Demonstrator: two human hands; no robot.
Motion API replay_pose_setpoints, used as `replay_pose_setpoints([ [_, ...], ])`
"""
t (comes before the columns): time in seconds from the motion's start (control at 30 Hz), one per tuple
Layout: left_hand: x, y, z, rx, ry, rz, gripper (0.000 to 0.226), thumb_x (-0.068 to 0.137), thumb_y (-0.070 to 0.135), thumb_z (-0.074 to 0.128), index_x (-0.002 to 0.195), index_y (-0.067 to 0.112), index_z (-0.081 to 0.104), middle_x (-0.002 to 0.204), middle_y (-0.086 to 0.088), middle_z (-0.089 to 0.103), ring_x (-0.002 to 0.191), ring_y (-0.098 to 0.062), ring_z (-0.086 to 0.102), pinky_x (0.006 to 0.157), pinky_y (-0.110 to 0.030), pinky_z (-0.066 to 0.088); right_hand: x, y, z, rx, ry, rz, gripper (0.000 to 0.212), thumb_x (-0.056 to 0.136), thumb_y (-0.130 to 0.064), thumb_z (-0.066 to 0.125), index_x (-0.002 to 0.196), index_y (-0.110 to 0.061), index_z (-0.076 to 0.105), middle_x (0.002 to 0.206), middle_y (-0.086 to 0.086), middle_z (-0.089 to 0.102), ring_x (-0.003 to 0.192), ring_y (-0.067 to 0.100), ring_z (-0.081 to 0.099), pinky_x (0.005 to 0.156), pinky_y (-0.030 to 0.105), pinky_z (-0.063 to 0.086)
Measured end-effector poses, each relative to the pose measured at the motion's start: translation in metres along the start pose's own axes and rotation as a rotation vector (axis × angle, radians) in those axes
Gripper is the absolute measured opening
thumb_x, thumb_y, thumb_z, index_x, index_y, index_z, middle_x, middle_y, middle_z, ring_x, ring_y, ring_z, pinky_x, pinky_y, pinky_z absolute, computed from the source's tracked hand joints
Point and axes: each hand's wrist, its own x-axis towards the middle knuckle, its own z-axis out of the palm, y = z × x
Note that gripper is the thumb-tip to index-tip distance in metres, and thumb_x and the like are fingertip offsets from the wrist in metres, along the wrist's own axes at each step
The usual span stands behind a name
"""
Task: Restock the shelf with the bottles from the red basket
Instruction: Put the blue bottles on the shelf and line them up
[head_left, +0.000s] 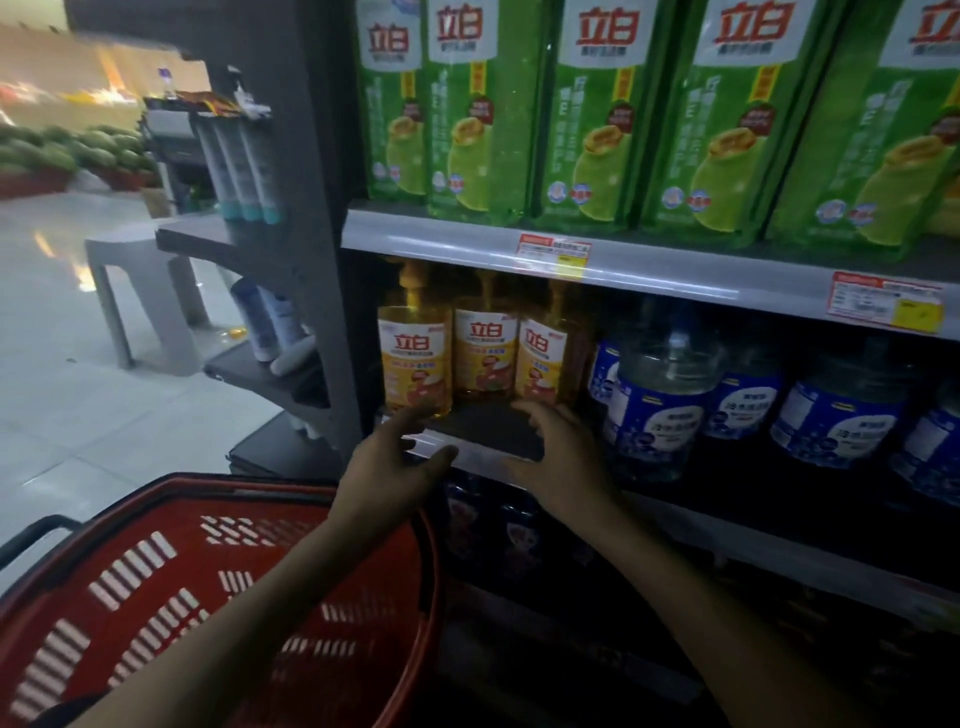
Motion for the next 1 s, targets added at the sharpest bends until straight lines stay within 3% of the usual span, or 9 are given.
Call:
replay_pose_setpoints([
  [0.17,0.019,-0.023,0.002,-0.094,0.031,-0.072,0.052,0.091,0.044,0.075,0.138,0.035,0.056,0.129,0.003,0.064,0.109,-0.016,0.068,0.086,-0.047,0.062,0.031,-0.006,0.038,0.039,-0.097,0.072,0.062,0.087,-0.022,0.079,0.142,-0.014,0.053,0.132,0.006,0.055,0.120,0.022,0.055,0.085,0.026,0.042],
  [0.27,0.033,-0.032,0.000,-0.113,0.061,-0.069,0.038,0.089,0.044,0.074,0.123,0.046,0.057,0.113,0.020,0.065,0.107,-0.012,0.067,0.088,-0.044,0.061,0.054,-0.010,0.060,0.114,-0.124,0.139,0.063,0.085,-0.023,0.081,0.141,-0.015,0.053,0.122,0.001,0.057,0.118,0.024,0.058,0.081,0.027,0.043],
  [0.43,0.050,-0.055,-0.013,-0.037,0.084,-0.072,0.054,0.094,0.041,0.071,0.144,0.032,0.053,0.126,0.013,0.062,0.117,-0.011,0.058,0.095,-0.037,0.053,0.088,-0.015,0.088,0.252,-0.086,0.212,0.062,0.081,-0.025,0.085,0.135,-0.021,0.055,0.113,-0.003,0.058,0.110,0.018,0.059,0.082,0.031,0.049],
  [0.53,0.056,-0.064,-0.017,0.005,0.087,-0.069,0.050,0.096,0.033,0.070,0.144,0.028,0.053,0.112,0.026,0.058,0.102,0.007,0.057,0.083,-0.018,0.047,0.108,-0.020,0.100,0.375,-0.003,0.246,0.054,0.079,-0.022,0.086,0.121,-0.033,0.053,0.107,-0.011,0.065,0.107,0.014,0.063,0.082,0.030,0.055],
  [0.6,0.059,-0.070,-0.018,0.008,0.063,-0.095,0.048,0.097,0.026,0.069,0.142,0.027,0.054,0.098,0.034,0.053,0.084,0.024,0.056,0.066,-0.001,0.041,0.120,-0.023,0.111,0.436,0.061,0.251,0.058,0.077,-0.021,0.087,0.122,-0.037,0.053,0.121,-0.009,0.067,0.116,0.015,0.064,0.094,0.041,0.057],
  [0.67,0.062,-0.073,-0.018,0.003,0.032,-0.103,0.049,0.098,0.023,0.069,0.144,0.026,0.052,0.097,0.033,0.052,0.079,0.034,0.051,0.059,0.002,0.041,0.128,-0.024,0.120,0.480,0.110,0.246,0.064,0.076,-0.018,0.087,0.128,-0.035,0.054,0.128,-0.009,0.066,0.122,0.014,0.062,0.099,0.047,0.056],
  [0.8,0.070,-0.078,-0.017,-0.075,0.038,-0.124,0.051,0.097,0.026,0.068,0.146,0.029,0.051,0.116,0.018,0.060,0.090,0.016,0.055,0.071,-0.009,0.044,0.138,-0.028,0.130,0.540,0.181,0.250,0.068,0.080,-0.011,0.082,0.137,-0.033,0.050,0.135,-0.008,0.062,0.128,0.014,0.058,0.102,0.049,0.054],
  [0.9,0.077,-0.080,-0.015,-0.179,0.055,-0.165,0.051,0.097,0.026,0.068,0.145,0.032,0.051,0.115,0.019,0.061,0.105,0.003,0.060,0.085,-0.025,0.055,0.143,-0.034,0.138,0.574,0.238,0.279,0.075,0.079,-0.012,0.082,0.141,-0.030,0.045,0.138,-0.006,0.059,0.130,0.016,0.056,0.103,0.051,0.052],
  [1.0,0.081,-0.079,-0.012,-0.219,0.069,-0.155,0.047,0.098,0.024,0.066,0.143,0.031,0.053,0.110,0.026,0.058,0.103,0.008,0.058,0.079,-0.019,0.049,0.146,-0.037,0.140,0.597,0.268,0.321,0.078,0.077,-0.015,0.085,0.140,-0.031,0.043,0.137,-0.006,0.059,0.128,0.017,0.057,0.102,0.049,0.053],
])
